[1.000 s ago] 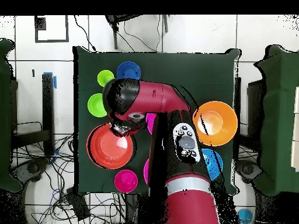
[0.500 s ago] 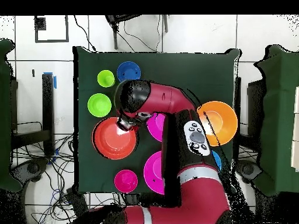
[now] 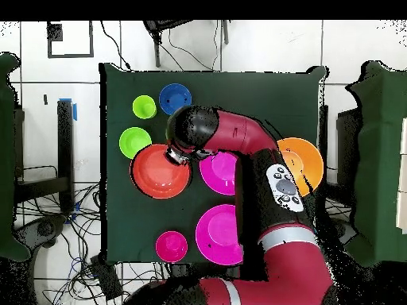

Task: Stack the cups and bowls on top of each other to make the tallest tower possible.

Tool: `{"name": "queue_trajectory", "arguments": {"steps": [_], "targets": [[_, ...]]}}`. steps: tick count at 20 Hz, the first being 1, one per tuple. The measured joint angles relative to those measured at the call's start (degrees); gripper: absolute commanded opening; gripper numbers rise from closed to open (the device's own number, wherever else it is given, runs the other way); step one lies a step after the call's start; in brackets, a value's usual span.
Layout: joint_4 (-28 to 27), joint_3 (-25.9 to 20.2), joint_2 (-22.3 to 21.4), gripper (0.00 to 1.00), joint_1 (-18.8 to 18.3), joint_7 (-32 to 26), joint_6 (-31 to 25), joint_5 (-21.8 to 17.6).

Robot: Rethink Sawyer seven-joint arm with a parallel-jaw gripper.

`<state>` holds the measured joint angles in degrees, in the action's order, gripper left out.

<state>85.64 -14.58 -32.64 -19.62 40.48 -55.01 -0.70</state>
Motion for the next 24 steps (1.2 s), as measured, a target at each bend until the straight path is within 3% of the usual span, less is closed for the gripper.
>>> {"name": "queue_trajectory", "arguments": {"steps": [14,24], "targets": [[0.3,-2.5,-1.9,0.00,0.1,0.0,0.3,-0.4],[-1.7,-2.5,-1.6,0.00,1.4,0.0,-1.2,-6.1]]}}
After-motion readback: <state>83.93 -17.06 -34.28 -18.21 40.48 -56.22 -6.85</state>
